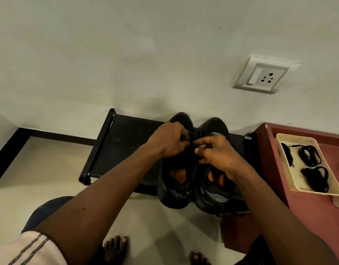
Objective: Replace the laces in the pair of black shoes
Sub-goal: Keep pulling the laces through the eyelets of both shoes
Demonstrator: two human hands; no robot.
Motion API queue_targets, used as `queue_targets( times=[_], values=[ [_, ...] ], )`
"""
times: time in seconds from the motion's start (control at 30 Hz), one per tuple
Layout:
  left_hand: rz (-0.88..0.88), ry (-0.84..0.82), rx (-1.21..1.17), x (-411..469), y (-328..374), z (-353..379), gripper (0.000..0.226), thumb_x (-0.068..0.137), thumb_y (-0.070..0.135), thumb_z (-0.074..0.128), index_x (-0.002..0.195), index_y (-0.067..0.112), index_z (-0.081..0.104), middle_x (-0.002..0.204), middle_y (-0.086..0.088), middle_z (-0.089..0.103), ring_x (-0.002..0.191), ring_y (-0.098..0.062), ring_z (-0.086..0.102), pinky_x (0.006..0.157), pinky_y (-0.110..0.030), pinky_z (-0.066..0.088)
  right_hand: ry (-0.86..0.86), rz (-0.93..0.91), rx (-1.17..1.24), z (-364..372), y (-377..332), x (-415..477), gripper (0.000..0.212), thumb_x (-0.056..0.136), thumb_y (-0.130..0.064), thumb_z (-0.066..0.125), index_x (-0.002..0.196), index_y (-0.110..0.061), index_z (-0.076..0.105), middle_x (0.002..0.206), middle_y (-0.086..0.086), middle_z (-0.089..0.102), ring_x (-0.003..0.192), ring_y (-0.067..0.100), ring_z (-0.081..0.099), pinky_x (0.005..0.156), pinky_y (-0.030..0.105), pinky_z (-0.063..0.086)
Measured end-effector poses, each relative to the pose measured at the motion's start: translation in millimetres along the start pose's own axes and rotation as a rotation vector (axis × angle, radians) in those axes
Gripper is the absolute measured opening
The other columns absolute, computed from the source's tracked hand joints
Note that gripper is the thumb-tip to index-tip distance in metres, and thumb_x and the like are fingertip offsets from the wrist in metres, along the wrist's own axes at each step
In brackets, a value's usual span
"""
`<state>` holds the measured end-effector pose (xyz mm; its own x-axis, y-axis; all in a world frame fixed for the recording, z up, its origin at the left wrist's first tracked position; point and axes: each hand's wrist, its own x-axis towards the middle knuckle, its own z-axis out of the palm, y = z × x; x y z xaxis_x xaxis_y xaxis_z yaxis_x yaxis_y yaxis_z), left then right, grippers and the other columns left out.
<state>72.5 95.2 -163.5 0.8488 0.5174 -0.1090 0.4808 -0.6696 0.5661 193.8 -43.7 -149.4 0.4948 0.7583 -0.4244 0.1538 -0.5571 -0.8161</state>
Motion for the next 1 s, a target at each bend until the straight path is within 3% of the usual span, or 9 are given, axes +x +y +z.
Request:
queue_targets(
  times=[0.07,0.2,0.3,0.4,0.5,0.67,0.87,1.0],
  values=[
    [-0.002,-0.006,-0.002,2,-2,0,0.011,0.095,0.029,0.072,0.098,0.024,0.08,0.076,0.026,0.051,0.076,-0.005,0.057,0.076,-0.025,0.044,-0.019,0.025,0.055,-3,-1,1,0.027,0.099,-0.006,0.066,0.126,-0.011,0.07,0.097,-0.002,0.075,0.088,0.008,0.073,0.067,0.019,0.06],
    [-0.011,-0.112,-0.097,2,-8,-5,0.01,0.096,0.024,0.069,0.095,0.028,0.079,0.078,0.021,0.063,0.076,0.0,0.061,0.067,-0.017,0.041,-0.011,0.023,0.111,-3,-1,4,0.029,0.104,-0.001,0.055,0.124,-0.012,0.072,0.086,0.002,0.072,0.075,0.01,0.073,0.066,0.025,0.063],
    [0.013,-0.141,-0.084,2,-9,-7,0.015,0.097,0.022,0.066,0.103,0.029,0.078,0.078,0.022,0.061,0.074,0.001,0.059,0.066,-0.015,0.04,0.094,-0.109,-0.156,0,1,5,0.027,0.102,-0.004,0.06,0.117,-0.018,0.076,0.089,0.001,0.075,0.077,0.014,0.074,0.067,0.026,0.063],
    [0.017,-0.066,0.031,1,-8,-2,0.018,0.098,0.028,0.066,0.113,0.027,0.077,0.081,0.02,0.056,0.075,-0.001,0.055,0.073,-0.023,0.044,0.176,-0.217,-0.419,3,0,8,0.025,0.101,-0.009,0.061,0.112,-0.026,0.077,0.089,-0.01,0.071,0.076,0.005,0.069,0.067,0.018,0.057],
    [0.011,-0.013,0.086,1,-6,4,0.018,0.098,0.034,0.067,0.112,0.028,0.076,0.084,0.018,0.053,0.077,-0.003,0.053,0.075,-0.028,0.043,0.21,-0.233,-0.471,5,-2,10,0.018,0.099,-0.014,0.066,0.107,-0.026,0.076,0.092,-0.007,0.072,0.081,0.006,0.067,0.074,0.026,0.059],
    [-0.013,-0.001,0.065,0,-8,2,0.019,0.096,0.037,0.07,0.111,0.03,0.076,0.09,0.014,0.065,0.085,-0.007,0.062,0.081,-0.03,0.053,0.213,-0.245,-0.533,6,-1,11,0.015,0.099,-0.015,0.066,0.09,-0.027,0.07,0.089,-0.005,0.07,0.082,0.01,0.066,0.079,0.035,0.06],
    [-0.011,0.047,0.051,-8,-8,-1,0.021,0.091,0.038,0.075,0.111,0.031,0.076,0.092,0.017,0.061,0.086,-0.004,0.059,0.083,-0.027,0.051,0.439,-0.235,-0.444,-7,-1,0,0.021,0.099,-0.013,0.062,0.083,-0.027,0.065,0.082,-0.007,0.067,0.078,0.013,0.065,0.071,0.034,0.056],
    [0.018,0.124,0.072,-18,-6,-4,0.021,0.088,0.037,0.077,0.109,0.031,0.075,0.089,0.018,0.058,0.082,-0.005,0.056,0.083,-0.029,0.051,0.6,-0.22,-0.176,-24,-2,-17,0.023,0.099,-0.01,0.062,0.085,-0.028,0.066,0.084,-0.008,0.07,0.08,0.013,0.072,0.072,0.032,0.059]
  ],
)
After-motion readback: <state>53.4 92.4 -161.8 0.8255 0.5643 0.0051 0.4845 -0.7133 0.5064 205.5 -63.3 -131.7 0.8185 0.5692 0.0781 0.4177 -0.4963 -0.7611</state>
